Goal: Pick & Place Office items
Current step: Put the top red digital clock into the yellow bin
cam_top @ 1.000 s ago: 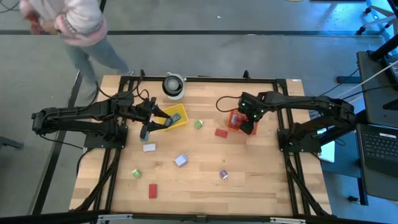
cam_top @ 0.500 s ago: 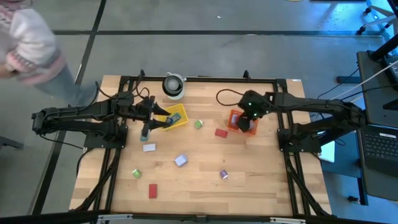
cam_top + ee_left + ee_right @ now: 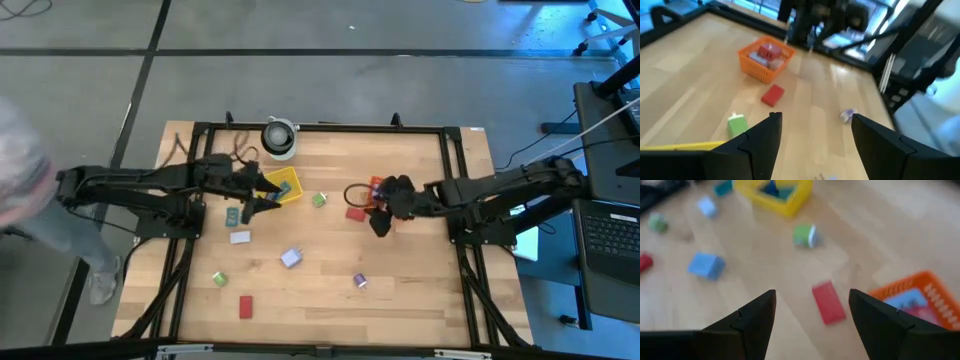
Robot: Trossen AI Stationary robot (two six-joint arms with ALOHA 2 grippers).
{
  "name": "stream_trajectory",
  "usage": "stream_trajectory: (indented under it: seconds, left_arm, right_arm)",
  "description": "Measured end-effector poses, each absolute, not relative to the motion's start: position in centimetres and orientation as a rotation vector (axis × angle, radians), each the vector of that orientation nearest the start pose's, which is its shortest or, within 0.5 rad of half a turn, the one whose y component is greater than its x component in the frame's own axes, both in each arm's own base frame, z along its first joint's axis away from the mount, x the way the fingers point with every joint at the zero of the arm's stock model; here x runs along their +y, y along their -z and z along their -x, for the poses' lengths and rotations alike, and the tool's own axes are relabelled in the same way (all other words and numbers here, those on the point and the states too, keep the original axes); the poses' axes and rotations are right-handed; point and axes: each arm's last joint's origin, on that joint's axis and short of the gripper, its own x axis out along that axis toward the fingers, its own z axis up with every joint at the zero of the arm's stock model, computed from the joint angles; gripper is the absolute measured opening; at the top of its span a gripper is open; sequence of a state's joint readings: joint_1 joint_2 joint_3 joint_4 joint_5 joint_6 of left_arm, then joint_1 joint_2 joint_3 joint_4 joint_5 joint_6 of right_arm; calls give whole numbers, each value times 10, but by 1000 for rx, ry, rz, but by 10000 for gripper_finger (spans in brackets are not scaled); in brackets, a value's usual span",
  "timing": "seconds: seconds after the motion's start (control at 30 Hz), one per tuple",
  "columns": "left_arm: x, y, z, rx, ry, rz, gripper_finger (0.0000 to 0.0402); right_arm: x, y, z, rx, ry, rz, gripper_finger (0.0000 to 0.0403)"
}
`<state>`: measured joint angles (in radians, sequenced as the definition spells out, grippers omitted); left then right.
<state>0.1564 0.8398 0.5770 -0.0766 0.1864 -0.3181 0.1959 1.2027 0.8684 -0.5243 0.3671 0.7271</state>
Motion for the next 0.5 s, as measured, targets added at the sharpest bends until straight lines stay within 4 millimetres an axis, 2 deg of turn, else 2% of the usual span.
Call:
stream_trajectory:
  seconds: [0.23, 0.33, 0.5]
  left_arm:
    - [23, -235, -230, 358, -125, 159, 235]
    - [25, -225, -248, 330, -111, 144, 235]
    - [31, -219, -279, 393, -92, 126, 235]
  right_arm:
    - [60, -263, -239, 557, 447, -395, 253]
    - [67, -267, -240, 506, 423, -400, 253]
    - [74, -267, -239, 502, 396, -367, 253]
